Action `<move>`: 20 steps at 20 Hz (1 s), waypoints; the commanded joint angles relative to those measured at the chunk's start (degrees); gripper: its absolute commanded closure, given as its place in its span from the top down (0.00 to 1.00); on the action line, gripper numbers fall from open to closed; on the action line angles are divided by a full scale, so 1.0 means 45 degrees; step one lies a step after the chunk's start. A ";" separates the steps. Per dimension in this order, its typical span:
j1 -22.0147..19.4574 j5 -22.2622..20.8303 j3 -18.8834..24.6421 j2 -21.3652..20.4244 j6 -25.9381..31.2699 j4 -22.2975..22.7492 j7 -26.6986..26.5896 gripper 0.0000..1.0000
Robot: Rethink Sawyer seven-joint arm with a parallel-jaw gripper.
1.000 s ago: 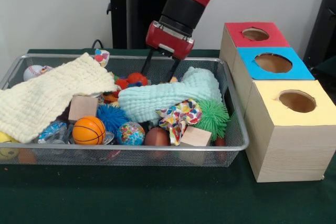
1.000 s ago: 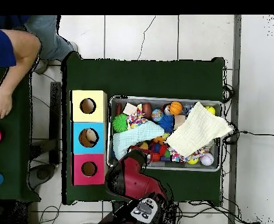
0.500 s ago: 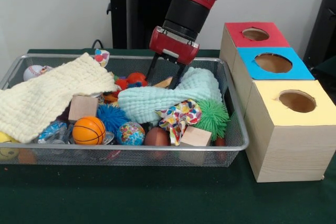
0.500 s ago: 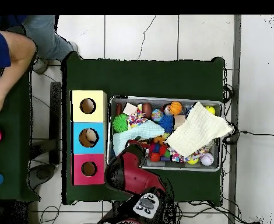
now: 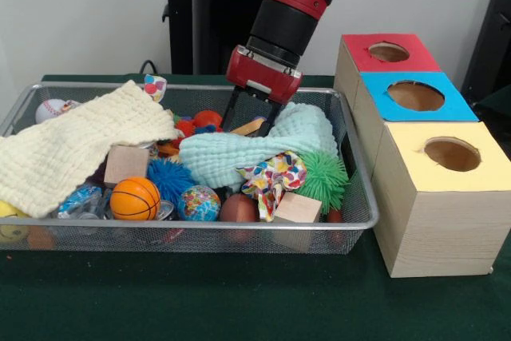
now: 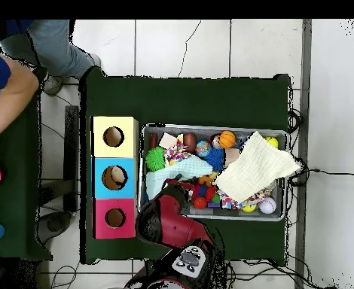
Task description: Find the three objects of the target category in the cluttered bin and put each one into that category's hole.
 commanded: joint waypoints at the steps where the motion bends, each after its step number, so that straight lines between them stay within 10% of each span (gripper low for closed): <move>1: -0.0323 -0.0729 0.0936 0.0106 -0.1932 -0.1185 0.2485 1.00; 7: 0.0454 -0.0797 -0.0041 -0.0174 -0.5673 -0.1248 0.2551 1.00; 20: -0.0416 -0.1101 0.1352 -0.0581 -0.4114 -0.1299 0.2677 1.00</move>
